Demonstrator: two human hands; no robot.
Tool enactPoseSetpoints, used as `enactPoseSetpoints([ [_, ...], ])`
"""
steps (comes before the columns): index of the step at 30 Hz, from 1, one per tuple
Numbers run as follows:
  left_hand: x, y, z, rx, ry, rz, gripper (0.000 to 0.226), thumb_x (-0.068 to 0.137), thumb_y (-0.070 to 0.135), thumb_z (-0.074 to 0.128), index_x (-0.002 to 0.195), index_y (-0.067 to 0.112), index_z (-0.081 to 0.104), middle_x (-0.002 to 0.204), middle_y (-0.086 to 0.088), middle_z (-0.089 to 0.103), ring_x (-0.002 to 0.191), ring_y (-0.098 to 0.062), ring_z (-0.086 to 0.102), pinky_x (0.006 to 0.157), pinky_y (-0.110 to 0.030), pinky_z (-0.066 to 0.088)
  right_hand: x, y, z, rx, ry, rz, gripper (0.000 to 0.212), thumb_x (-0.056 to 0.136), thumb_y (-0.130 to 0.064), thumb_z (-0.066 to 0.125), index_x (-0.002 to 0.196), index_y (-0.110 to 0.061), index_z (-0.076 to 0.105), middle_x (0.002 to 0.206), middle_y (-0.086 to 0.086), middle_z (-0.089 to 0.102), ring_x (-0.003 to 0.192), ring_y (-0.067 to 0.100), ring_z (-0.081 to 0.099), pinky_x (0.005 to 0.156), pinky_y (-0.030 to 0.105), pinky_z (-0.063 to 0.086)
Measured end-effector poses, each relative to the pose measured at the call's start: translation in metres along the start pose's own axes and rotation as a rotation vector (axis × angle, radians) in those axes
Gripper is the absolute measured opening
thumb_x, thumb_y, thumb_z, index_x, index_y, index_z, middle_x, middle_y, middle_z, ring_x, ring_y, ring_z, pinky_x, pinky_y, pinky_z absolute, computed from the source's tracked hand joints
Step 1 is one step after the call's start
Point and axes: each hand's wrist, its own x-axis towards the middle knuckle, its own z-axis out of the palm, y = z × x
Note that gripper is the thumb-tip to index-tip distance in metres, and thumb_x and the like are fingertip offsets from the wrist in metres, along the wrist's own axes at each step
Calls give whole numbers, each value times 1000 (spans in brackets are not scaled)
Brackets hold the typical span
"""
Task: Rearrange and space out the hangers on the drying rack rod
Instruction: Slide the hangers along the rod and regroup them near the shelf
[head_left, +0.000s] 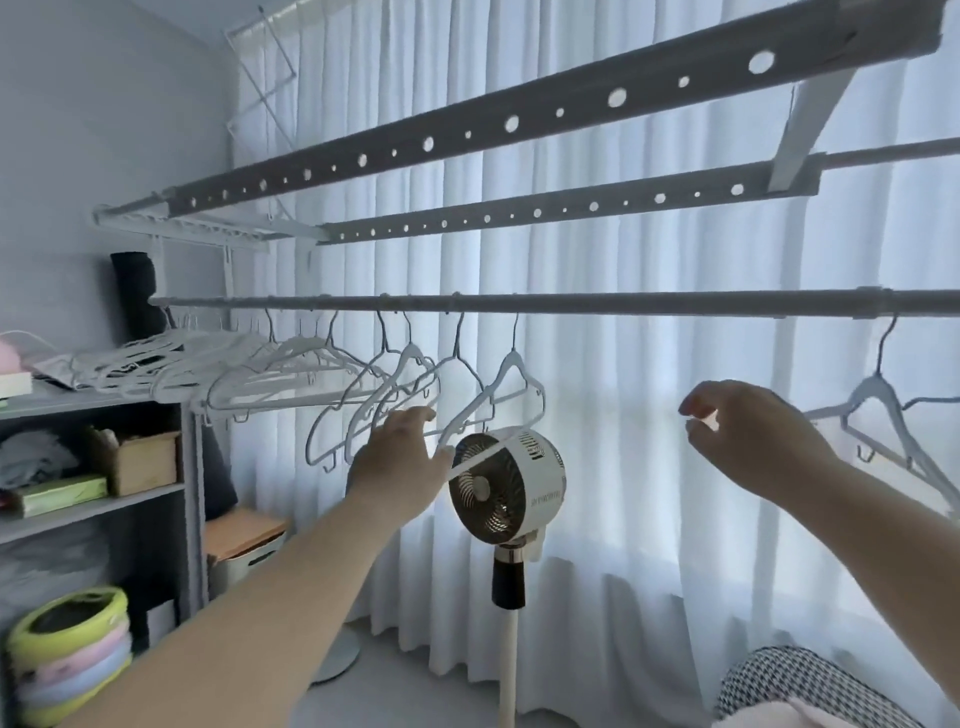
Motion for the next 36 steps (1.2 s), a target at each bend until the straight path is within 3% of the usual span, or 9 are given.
enactPoseSetpoints([
  [7, 32, -12, 27, 3, -131, -68, 56, 92, 31, 42, 141, 15, 20, 142, -7, 38, 125, -28, 43, 99, -40, 39, 47, -19, 19, -94, 33, -11, 36, 94, -13, 42, 129, -11, 47, 135, 8, 47, 126, 25, 39, 95, 33, 37],
  [11, 51, -17, 38, 7, -115, -74, 45, 94, 25, 38, 137, 17, 28, 131, -8, 52, 116, -29, 51, 90, -36, 42, 82, -20, 26, -132, 94, -34, 40, 93, -13, 42, 134, -11, 43, 141, 8, 41, 131, 26, 32, 105, 32, 28],
  [17, 78, -17, 45, -29, -68, 14, 25, 95, 20, 35, 109, 11, 53, 96, -8, 68, 91, -29, 60, 78, -37, 47, 129, -13, 30, -256, 299, -71, 45, 91, -12, 45, 135, -9, 40, 145, 10, 34, 136, 28, 23, 110, 34, 13],
  [21, 87, -8, 47, -169, -16, 114, 21, 96, 24, 37, 80, 19, 50, 67, 5, 61, 61, -14, 55, 58, -26, 40, 148, 0, 27, -328, 252, -16, 47, 92, -17, 43, 138, -13, 35, 143, 9, 39, 135, 28, 28, 114, 39, 10],
  [25, 96, -3, 48, -276, 32, 113, 22, 96, 21, 35, 82, 16, 52, 70, 5, 63, 56, -14, 57, 57, -25, 43, 153, 5, 31, -392, 210, 13, 46, 93, -20, 41, 138, -13, 35, 136, 11, 47, 128, 30, 37, 112, 41, 15],
  [30, 105, -3, 61, -317, -131, 67, 27, 95, 20, 39, 70, 22, 50, 66, 6, 64, 49, -11, 58, 43, -16, 38, 152, 10, 36, -385, 250, -40, 50, 92, -19, 44, 140, -12, 32, 141, 10, 41, 132, 29, 31, 113, 40, 11],
  [32, 108, -4, 66, -304, -161, 75, 28, 95, 22, 40, 69, 26, 49, 63, 7, 63, 46, -8, 58, 44, -17, 35, 147, 14, 42, -301, 354, -124, 47, 87, -11, 54, 132, -4, 44, 137, 16, 46, 132, 33, 34, 112, 42, 18],
  [34, 109, -7, 67, -331, -190, 90, 27, 94, 22, 42, 69, 27, 51, 62, 8, 64, 41, -4, 56, 41, -13, 36, 138, 16, 53, -266, 501, -292, 32, 75, -1, 61, 107, 3, 60, 114, 22, 61, 114, 35, 48, 97, 43, 40],
  [36, 107, -11, 65, -424, -235, 101, 27, 94, 19, 44, 69, 23, 54, 62, 5, 64, 36, -2, 55, 38, -9, 38, 130, 12, 63, -254, 470, -389, 28, 73, -3, 61, 101, 1, 63, 105, 21, 64, 104, 31, 52, 86, 40, 48],
])
